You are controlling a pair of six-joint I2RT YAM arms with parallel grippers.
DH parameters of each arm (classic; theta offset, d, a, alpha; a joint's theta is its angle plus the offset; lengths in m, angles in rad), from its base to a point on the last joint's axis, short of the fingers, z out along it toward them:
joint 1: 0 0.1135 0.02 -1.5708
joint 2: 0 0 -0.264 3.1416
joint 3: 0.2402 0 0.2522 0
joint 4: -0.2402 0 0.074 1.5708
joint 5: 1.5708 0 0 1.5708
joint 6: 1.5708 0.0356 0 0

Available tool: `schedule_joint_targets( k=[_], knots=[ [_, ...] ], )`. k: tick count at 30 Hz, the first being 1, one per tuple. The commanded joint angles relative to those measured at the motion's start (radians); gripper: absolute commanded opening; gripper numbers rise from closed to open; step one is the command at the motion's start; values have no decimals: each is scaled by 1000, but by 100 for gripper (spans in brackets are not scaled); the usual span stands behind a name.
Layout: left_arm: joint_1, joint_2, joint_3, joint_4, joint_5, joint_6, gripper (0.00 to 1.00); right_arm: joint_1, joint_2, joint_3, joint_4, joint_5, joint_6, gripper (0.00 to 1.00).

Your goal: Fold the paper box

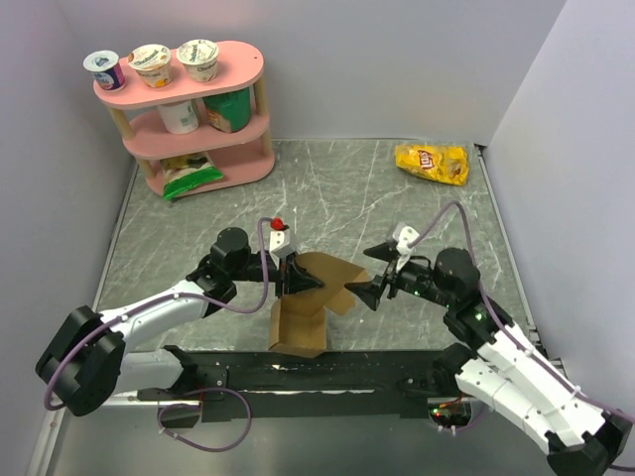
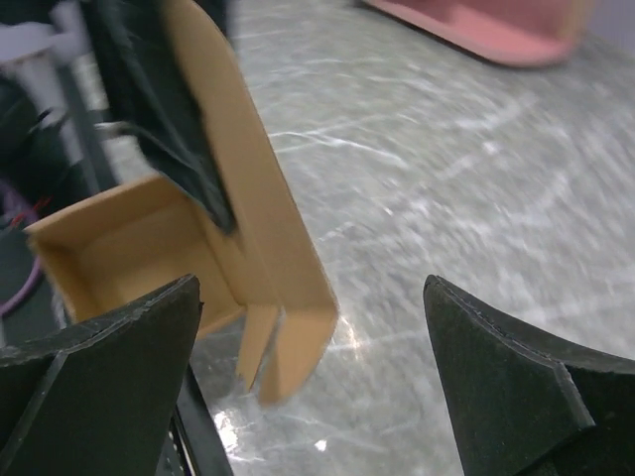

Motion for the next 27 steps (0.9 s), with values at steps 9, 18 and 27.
schedule_joint_targets(
  k=[9, 18, 27],
  knots=[
    [2, 72, 52, 0, 88, 5, 33, -10, 255, 148, 16, -312, -126, 22],
    [2, 56, -21, -27, -422, -16, 90, -7, 243, 148, -62, 29, -213, 0],
    [-7, -19, -115, 63, -647, -114, 79, 71, 317, 186, -108, 177, -265, 0]
  ],
)
